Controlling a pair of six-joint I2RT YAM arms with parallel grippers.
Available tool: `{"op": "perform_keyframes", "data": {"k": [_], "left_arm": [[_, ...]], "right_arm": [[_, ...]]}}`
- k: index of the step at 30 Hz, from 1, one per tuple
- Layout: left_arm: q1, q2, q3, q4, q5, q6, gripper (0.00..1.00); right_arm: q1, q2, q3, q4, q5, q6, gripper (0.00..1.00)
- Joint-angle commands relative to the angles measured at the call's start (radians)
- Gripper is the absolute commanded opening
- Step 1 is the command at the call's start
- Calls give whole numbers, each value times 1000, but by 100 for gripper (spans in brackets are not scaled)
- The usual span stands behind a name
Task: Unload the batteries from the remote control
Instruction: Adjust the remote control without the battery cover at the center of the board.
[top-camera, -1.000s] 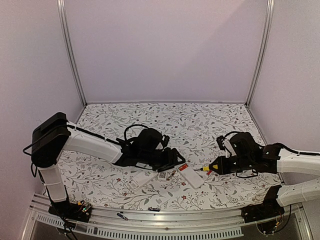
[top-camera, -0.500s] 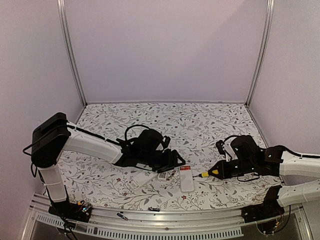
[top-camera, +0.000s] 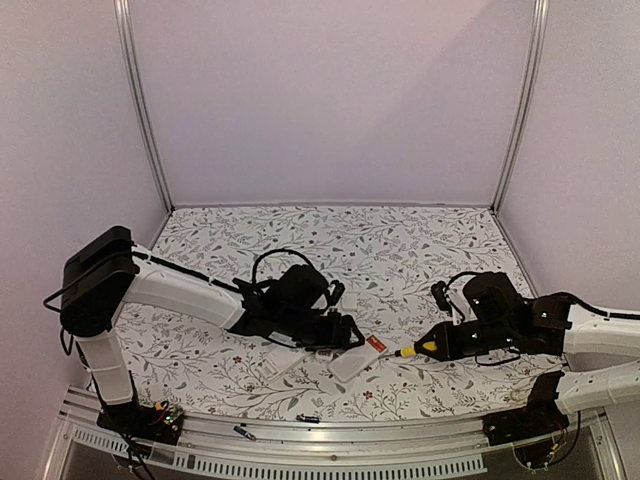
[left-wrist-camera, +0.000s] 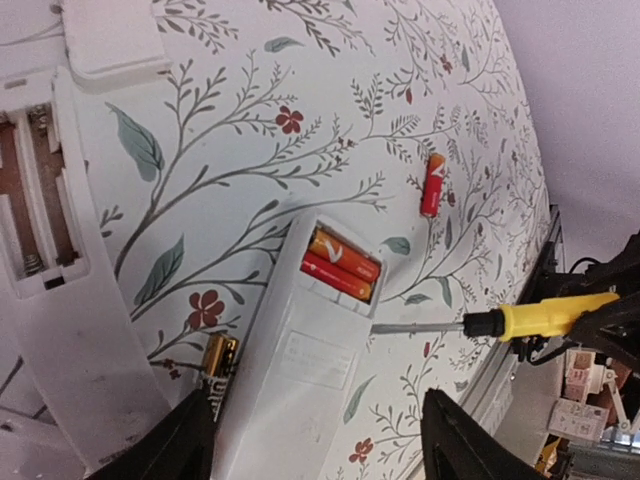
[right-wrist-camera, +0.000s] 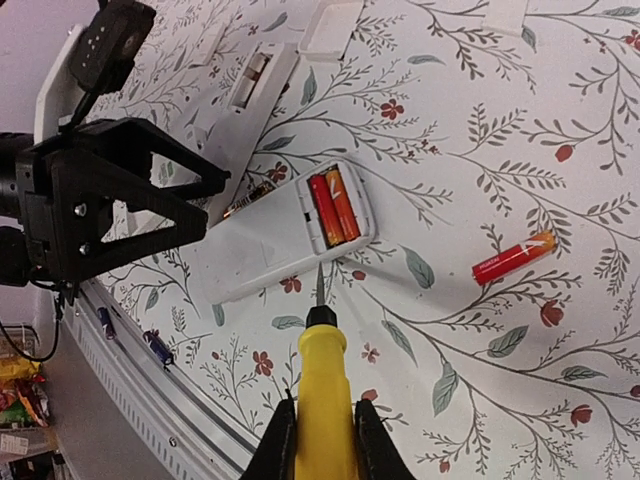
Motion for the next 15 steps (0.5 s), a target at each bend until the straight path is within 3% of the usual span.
{"op": "perform_keyframes", "data": {"k": [1, 7, 15], "left_arm": [[-36, -46, 18, -121, -47, 174, 70], [-66, -55, 39, -205, -100, 321, 70], [-121, 2, 116, -312, -189, 353, 64]], "right_arm": [[5, -55, 67, -100, 186, 22, 0], [2, -47, 112, -114, 240, -17, 0], [0, 4, 142, -115, 255, -45, 0]]}}
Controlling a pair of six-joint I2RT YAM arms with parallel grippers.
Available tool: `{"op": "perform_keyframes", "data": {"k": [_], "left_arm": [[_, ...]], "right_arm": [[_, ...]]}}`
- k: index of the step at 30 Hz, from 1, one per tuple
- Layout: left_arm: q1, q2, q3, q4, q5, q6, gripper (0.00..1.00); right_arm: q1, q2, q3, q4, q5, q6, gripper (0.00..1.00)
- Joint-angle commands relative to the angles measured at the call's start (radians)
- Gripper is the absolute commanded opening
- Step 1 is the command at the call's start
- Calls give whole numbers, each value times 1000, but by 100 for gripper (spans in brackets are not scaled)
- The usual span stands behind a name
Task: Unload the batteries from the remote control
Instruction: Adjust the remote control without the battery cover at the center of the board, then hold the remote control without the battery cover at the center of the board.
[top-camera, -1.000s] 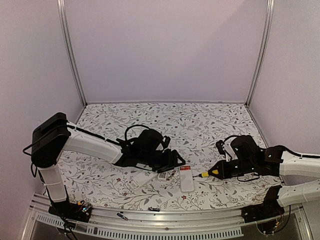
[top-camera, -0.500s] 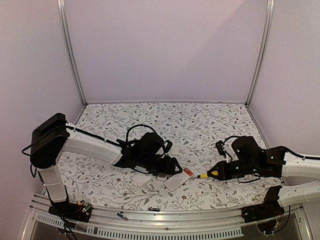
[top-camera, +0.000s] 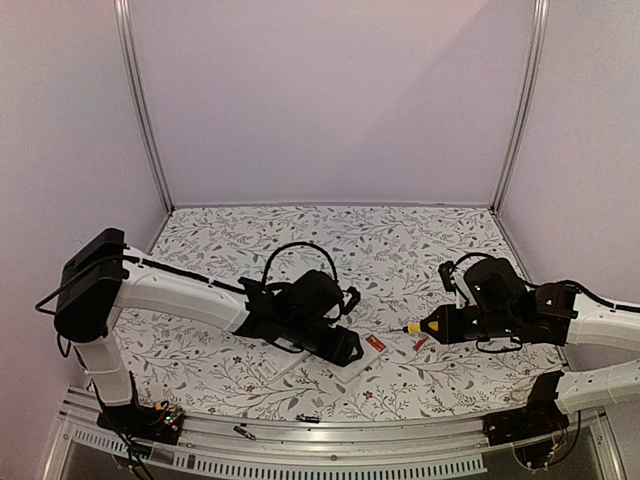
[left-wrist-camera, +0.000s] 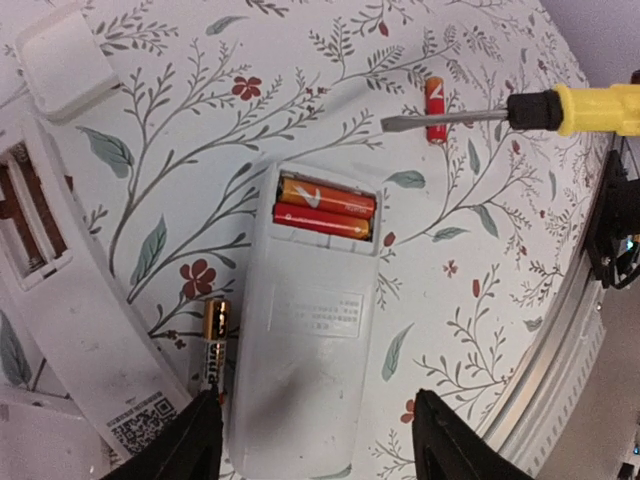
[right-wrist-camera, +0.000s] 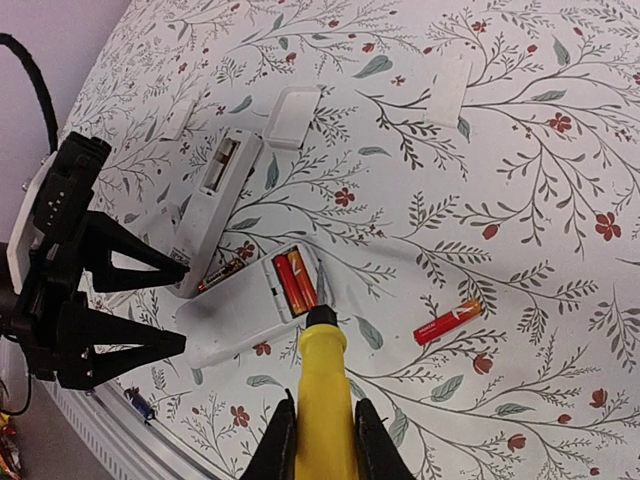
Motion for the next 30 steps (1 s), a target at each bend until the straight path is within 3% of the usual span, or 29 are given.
{"op": "perform_keyframes", "data": {"k": [1, 30], "left_arm": [[-46, 30, 43, -88, -78, 51, 64], [-146, 132, 179, -301, -253, 64, 62]], "right_arm": [[0, 9, 31, -22, 43, -25, 0], [-9, -4, 28, -8, 62, -28, 0]]}}
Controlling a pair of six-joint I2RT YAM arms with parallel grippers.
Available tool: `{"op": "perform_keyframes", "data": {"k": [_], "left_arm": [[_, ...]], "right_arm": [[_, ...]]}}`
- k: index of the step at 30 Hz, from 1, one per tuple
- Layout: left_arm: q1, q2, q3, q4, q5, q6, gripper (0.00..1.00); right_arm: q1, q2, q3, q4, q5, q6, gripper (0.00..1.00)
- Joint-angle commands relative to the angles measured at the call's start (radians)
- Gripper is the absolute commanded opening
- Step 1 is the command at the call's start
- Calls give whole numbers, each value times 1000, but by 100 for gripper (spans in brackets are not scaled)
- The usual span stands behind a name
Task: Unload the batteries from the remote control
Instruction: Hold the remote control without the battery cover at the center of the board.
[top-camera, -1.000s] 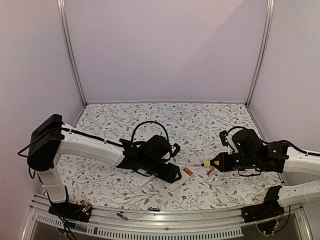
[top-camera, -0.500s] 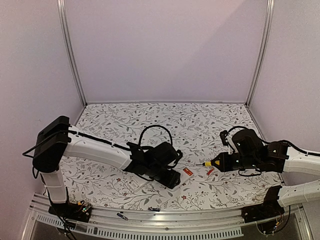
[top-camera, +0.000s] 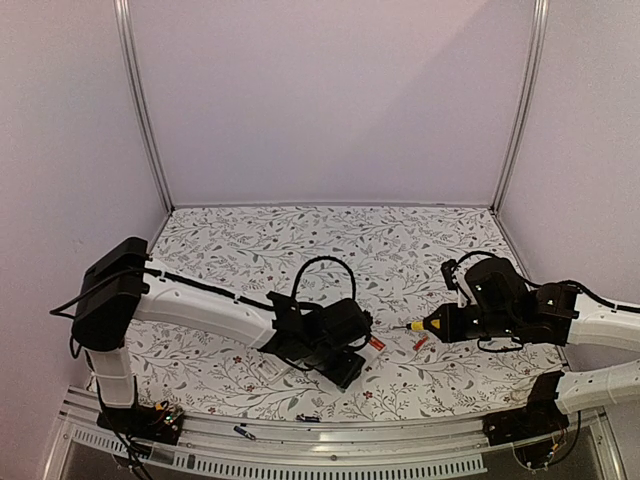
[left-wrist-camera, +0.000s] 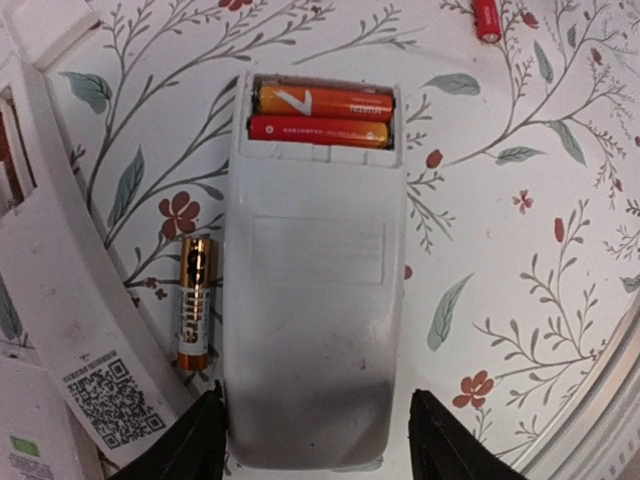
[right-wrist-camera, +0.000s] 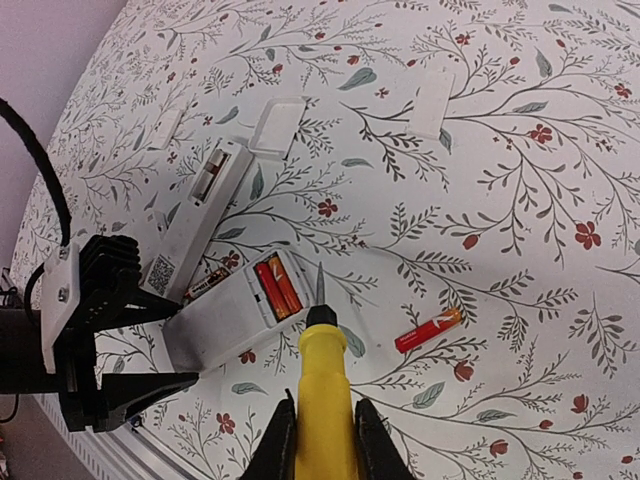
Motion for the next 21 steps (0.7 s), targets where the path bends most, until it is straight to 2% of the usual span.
{"op": "perform_keyframes", "data": {"k": [1, 21], "left_arm": [[-15, 21, 21, -44, -26, 12, 62], [-28, 73, 74, -118, -81, 65, 62]], "right_arm": [[-5, -5, 27, 5, 19, -6, 0], [-4, -19, 30, 21, 20, -3, 0]]}}
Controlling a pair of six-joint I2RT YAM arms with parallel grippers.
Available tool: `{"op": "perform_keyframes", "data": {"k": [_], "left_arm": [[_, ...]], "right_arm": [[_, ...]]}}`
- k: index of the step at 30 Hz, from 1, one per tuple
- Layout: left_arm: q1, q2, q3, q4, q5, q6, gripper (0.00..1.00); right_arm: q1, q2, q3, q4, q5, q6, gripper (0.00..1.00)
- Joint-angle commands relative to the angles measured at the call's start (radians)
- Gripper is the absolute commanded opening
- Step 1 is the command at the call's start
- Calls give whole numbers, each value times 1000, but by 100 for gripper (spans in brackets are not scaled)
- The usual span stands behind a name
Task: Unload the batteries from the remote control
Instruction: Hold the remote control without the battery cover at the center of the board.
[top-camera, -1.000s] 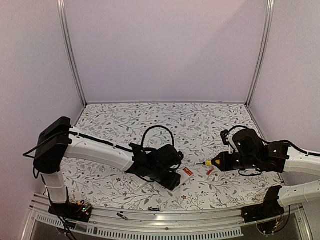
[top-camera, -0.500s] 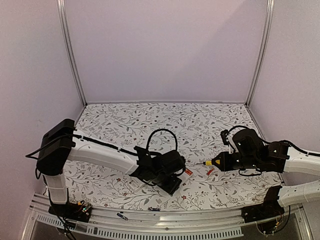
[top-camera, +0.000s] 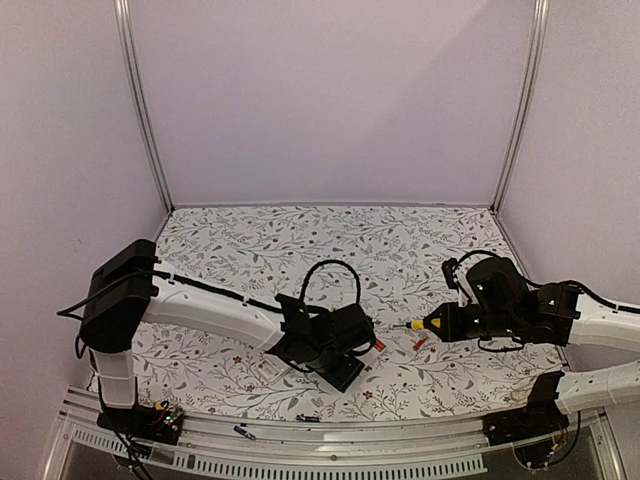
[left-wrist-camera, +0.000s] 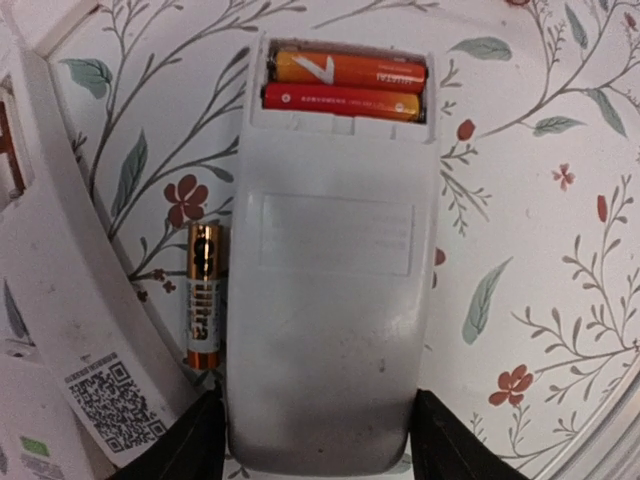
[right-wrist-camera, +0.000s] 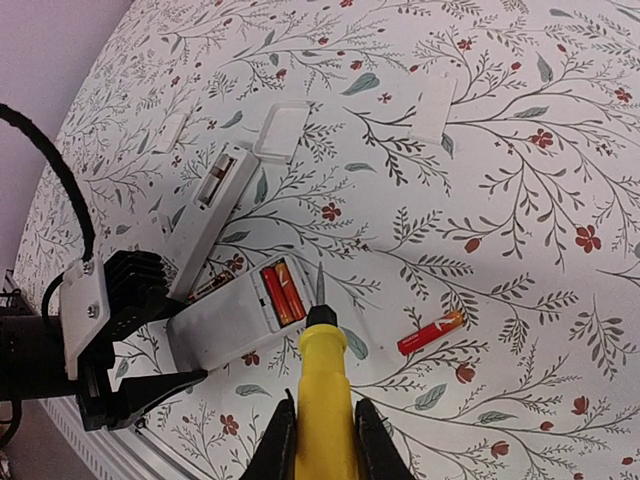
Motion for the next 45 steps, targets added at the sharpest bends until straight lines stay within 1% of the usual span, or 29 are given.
{"op": "perform_keyframes", "data": {"k": [1, 8, 16, 20, 27, 31, 40, 45], "left_arm": [[-15, 33, 33, -41, -37, 30, 62], [-14, 40, 34, -51, -44, 53, 61], [-14, 35, 37, -58, -68, 125, 50], [-1, 28, 27, -56, -61, 195, 46], [43, -23, -12, -18, 12, 371, 44], [73, -44, -42, 14, 47, 471, 44], [102, -60, -95, 68, 63, 601, 41], [114, -67, -116, 86, 62, 627, 41]], "right_arm": [[-5, -9, 30, 18, 19, -2, 0], [-5, -10, 31, 19, 22, -3, 0], [-7, -9, 36, 26, 9, -11, 0], [-7, -11, 35, 25, -17, -36, 0], [-7, -3, 39, 14, -152, -145, 0], [-4, 23, 40, 2, -184, -176, 0], [2, 73, 94, -55, -181, -207, 0], [4, 125, 143, -106, -162, -221, 0]]}}
